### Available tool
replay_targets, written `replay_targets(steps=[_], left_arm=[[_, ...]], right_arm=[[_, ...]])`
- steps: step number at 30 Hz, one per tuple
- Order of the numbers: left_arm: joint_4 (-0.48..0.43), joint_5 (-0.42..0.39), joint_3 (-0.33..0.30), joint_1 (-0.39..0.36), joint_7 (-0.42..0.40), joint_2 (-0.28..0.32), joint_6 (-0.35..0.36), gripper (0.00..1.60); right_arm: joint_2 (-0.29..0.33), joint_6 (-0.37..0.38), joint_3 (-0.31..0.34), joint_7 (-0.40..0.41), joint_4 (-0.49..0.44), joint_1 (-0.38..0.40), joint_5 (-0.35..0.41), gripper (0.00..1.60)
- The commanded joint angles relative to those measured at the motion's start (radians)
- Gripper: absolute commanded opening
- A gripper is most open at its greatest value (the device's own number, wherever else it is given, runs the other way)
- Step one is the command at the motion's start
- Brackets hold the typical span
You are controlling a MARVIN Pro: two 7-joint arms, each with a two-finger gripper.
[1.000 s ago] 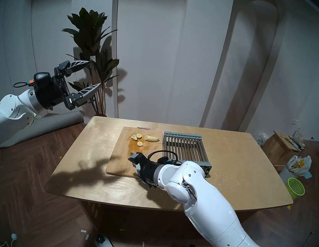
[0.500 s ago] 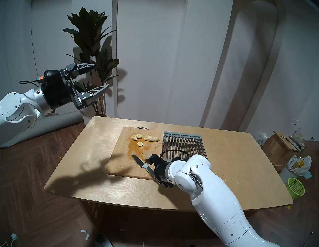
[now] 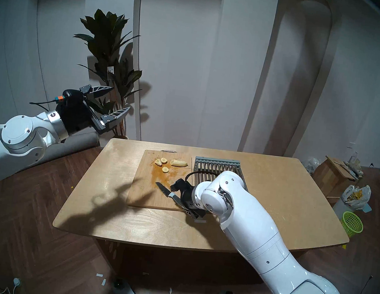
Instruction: Cut the banana into four pieces on the cutting board
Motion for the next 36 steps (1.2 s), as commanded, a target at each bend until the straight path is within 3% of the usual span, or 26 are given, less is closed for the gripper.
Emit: replay_targets(steps=[1,8,25,36], left_arm=[[-0.041,0.026,-0.055,0.001,0.109,0.006,0.047,1.6],[-0.094,0.039,-0.102,0.017,0.206,0.008,0.118,1.6],[-0.18,0.043,-0.169,0.041,0.306,0.01,0.225,1.6],[-0.199,0.026,-0.2,0.034,0.387,0.011,0.234,1.6]], right_arm=[[-0.033,0.011,-0.032,-0.074,-0.037,0.016,0.02,1.6],[-0.011,-0.001,-0.03,-0.145,-0.082,0.001,0.048,1.6],[0.01,0.016,0.006,-0.209,-0.279,-0.027,0.153,1.6],[0.06,0.063,0.029,-0.223,-0.429,0.055,0.092,1.6]])
